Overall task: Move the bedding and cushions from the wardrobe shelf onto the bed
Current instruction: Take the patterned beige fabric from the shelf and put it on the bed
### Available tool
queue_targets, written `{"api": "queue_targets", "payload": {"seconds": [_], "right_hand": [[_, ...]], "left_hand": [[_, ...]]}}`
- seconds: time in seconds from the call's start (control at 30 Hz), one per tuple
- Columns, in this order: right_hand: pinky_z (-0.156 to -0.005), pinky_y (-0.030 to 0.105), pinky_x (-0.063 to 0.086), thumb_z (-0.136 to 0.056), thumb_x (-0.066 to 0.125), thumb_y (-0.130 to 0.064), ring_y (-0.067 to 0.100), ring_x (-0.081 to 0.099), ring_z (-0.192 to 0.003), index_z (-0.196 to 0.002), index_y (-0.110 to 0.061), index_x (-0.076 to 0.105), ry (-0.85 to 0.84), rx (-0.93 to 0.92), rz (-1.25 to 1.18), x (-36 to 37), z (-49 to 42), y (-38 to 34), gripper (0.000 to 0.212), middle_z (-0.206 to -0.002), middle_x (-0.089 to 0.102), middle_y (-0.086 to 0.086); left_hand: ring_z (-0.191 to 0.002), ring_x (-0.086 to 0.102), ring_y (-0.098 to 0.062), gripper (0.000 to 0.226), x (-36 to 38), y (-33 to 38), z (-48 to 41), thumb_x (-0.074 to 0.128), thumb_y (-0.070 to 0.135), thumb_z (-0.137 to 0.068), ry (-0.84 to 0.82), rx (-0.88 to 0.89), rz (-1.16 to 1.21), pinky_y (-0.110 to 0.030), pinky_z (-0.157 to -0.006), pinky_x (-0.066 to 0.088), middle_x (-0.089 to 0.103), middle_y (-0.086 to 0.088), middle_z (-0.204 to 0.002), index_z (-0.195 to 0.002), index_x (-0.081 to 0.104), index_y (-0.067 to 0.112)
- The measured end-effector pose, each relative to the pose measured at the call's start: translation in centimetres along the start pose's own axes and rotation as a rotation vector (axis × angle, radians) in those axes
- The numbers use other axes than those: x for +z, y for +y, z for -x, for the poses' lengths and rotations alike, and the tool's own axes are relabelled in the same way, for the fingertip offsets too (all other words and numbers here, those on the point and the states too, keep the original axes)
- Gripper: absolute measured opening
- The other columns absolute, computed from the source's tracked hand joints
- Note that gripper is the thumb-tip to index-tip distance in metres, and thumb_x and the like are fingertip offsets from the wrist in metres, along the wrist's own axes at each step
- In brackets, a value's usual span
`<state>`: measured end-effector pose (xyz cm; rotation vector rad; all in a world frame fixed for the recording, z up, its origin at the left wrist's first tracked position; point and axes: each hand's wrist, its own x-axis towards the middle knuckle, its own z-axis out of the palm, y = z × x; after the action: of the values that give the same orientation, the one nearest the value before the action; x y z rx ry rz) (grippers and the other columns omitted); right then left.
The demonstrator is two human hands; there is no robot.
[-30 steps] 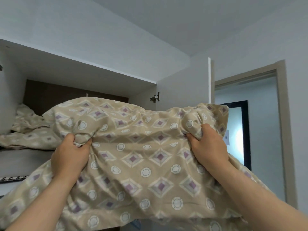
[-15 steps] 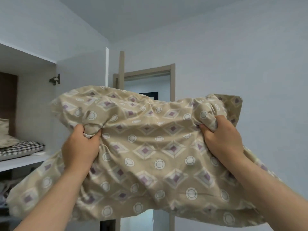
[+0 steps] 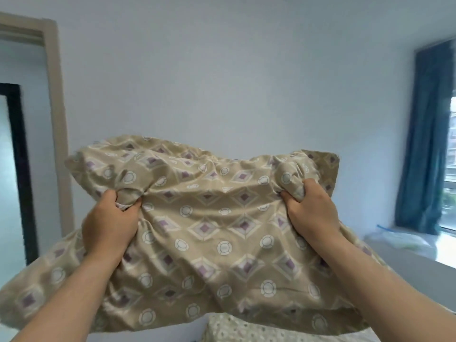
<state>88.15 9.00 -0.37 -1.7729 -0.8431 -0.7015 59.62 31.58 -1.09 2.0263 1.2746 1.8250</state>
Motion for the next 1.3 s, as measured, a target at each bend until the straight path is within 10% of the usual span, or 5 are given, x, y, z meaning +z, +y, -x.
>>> {"api": "queue_targets", "payload": {"seconds": [0.83,1.3], "right_hand": [[-0.065,0.040,0.047,-0.086,0.056,-0.056,0.025,0.054,-0.076,-0.088,-0.021,0.046,0.153,0.711,0.710,-17.6,11.4,40.0,0.036,-0.080,0.052,-0.004],[-0.068,0.040,0.044,-0.089,0.055,-0.052,0.027,0.053,-0.087,-0.100,-0.017,0.049,0.145,1.070,0.832,-12.0,25.6,58.3,0.038,-0.086,0.046,-0.005]], "left_hand": [[-0.069,0.049,-0.028,0.030,45.3,20.3,32.9,0.050,0.055,-0.084,-0.955,0.231,0.355,-0.038,-0.060,0.042,0.054,0.001,-0.073,-0.085,0.049,0.024],[-0.073,0.055,-0.033,0.035,63.7,15.4,55.3,0.052,0.055,-0.084,-1.300,0.309,0.353,-0.043,-0.065,0.047,0.062,-0.006,-0.083,-0.087,0.051,0.021]]}}
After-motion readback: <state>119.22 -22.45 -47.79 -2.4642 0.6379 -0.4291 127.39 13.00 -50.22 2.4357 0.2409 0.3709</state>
